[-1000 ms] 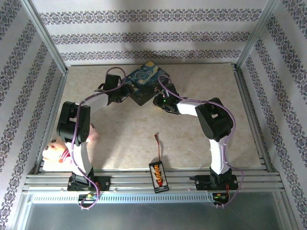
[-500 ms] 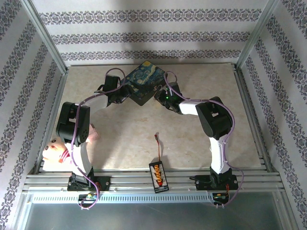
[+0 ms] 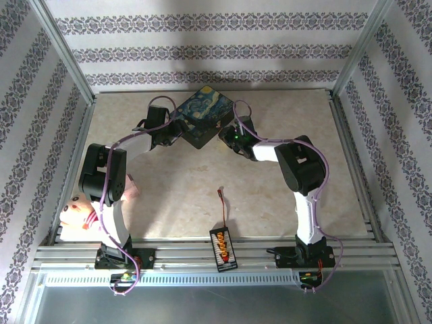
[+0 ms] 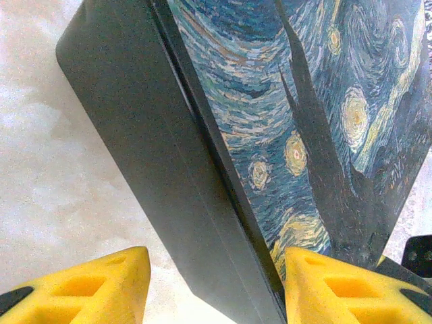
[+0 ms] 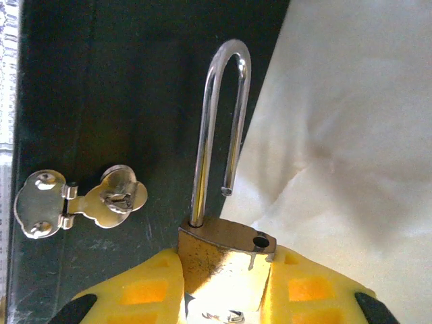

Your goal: Unlock the padlock with the key

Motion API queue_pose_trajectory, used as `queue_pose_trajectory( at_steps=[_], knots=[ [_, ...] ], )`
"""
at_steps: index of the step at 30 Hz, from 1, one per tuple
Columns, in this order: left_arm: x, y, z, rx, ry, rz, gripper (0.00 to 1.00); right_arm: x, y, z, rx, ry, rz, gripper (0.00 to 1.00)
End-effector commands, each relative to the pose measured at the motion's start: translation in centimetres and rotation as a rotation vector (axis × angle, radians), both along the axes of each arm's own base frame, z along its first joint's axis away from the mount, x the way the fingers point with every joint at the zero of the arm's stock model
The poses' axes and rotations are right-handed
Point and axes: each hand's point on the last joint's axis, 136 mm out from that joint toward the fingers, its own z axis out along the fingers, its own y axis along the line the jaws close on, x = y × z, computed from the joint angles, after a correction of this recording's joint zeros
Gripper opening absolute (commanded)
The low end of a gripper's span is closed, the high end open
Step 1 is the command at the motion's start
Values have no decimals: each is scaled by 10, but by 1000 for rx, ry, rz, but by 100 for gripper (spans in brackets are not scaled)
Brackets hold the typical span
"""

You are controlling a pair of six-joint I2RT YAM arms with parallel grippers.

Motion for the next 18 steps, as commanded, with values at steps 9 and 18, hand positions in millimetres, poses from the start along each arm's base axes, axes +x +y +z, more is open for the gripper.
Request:
queue_pose_trajectory(
  at_steps=[9,18],
  knots=[
    [-57,26,-76,96,300,36,52,22,-21,16,24,-54,-59,0],
    [-52,26,-72,83,289,38,52,6,-40,30,-54,-59,-27,0]
  ],
)
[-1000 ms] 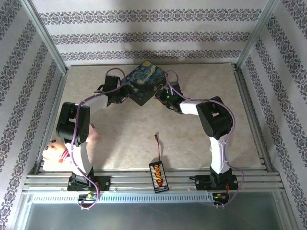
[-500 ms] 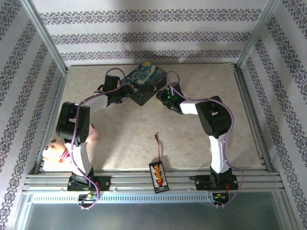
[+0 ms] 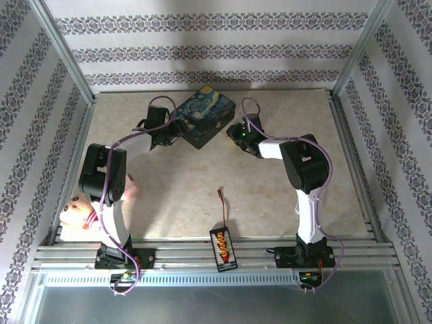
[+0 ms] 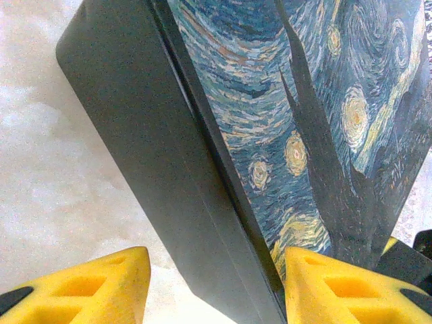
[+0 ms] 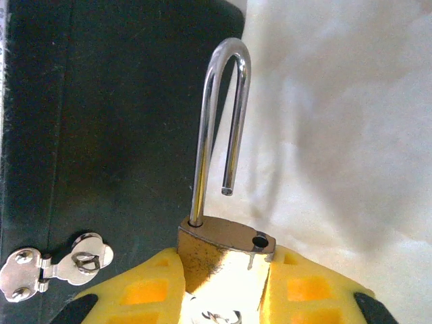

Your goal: Unlock the padlock with the key

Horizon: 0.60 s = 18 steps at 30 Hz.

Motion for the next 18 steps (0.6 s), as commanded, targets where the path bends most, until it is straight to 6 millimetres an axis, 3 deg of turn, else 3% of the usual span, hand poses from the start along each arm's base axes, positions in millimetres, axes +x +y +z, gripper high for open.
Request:
queue_pose_trajectory(
  at_steps=[1,9,13,18],
  knots=[
    [-50,28,-70,81,283,43,52,-10,-10,32,-48,-55,34,0],
    [-30,44,-44,57,219,81,48,-70,-37,39,-272,17,158,0],
    [-26,51,-31,56,192,96,49,-107,-56,32,-413,114,230,0],
    [-27,56,-23,55,179,113,52,-139,-74,21,-520,206,293,0]
  ],
)
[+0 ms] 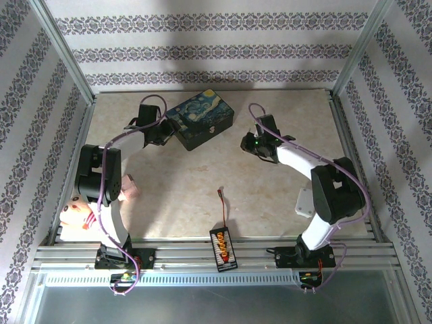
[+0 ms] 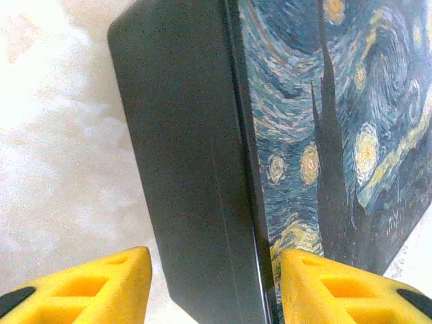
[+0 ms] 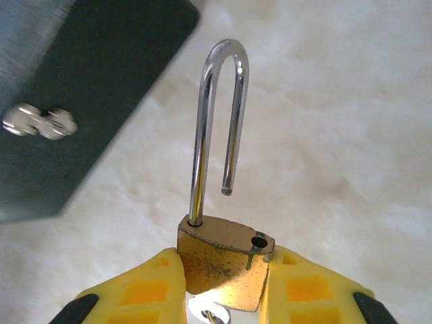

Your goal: Unlock the padlock with the key

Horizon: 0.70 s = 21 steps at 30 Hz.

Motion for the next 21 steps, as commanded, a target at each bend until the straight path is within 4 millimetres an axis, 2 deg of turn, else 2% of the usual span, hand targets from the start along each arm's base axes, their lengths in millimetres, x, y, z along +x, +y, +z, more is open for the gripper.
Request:
queue_pose_trajectory(
  at_steps=[1,6,12,17,21],
  knots=[
    [-26,26,-25,72,133,62,53,-39,-24,-24,-158,126,68,0],
    [-28,25,-19,61,123,65,59,-49,-30,-33,-220,186,122,0],
    [-30,27,-10,64,106,69,64,-49,-38,-48,-321,261,175,0],
    [-30,31,-3,65,96,76,66,-51,-55,-61,-428,331,188,0],
    [-30,32,2,65,84,79,68,-50,-63,-67,-467,359,193,7]
  ],
)
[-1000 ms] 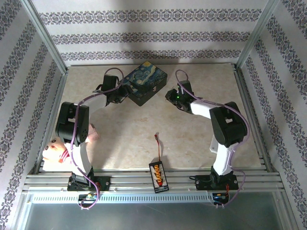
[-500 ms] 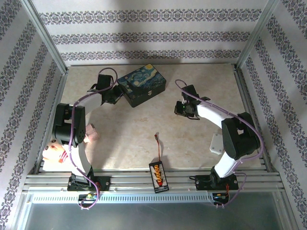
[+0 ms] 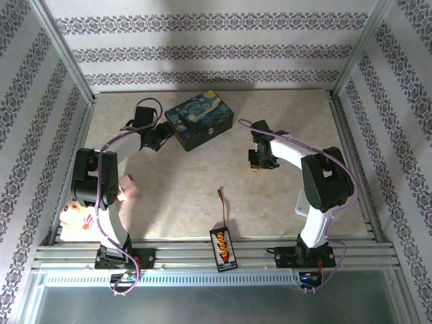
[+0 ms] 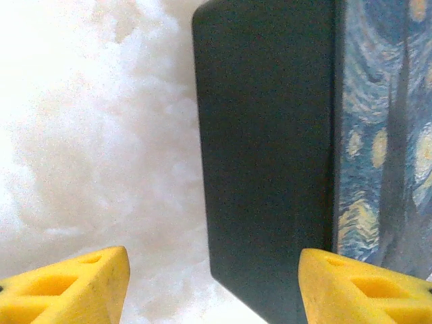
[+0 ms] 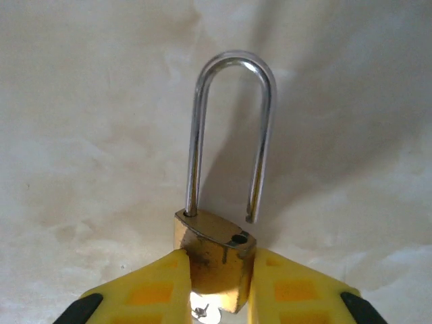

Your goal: Unlock the padlock with the key

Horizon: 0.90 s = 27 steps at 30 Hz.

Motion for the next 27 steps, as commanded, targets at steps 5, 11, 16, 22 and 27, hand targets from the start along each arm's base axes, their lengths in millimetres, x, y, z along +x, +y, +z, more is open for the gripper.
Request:
queue_pose_trajectory(
  at_steps=[5,11,16,22,27],
  knots=[
    [-5,11,15,8,-8,25,69,-1,-26,-9,-102,62,2,22],
    [-2,10,21,7,-22,24,70,19,-19,21,-72,-15,-5,41],
    [4,8,28,0,-42,21,72,53,-1,61,5,-125,-4,55],
    [17,4,31,-29,-77,24,70,124,39,94,217,-272,9,72],
    [28,2,34,-38,-103,17,65,179,67,108,322,-357,27,70]
  ],
)
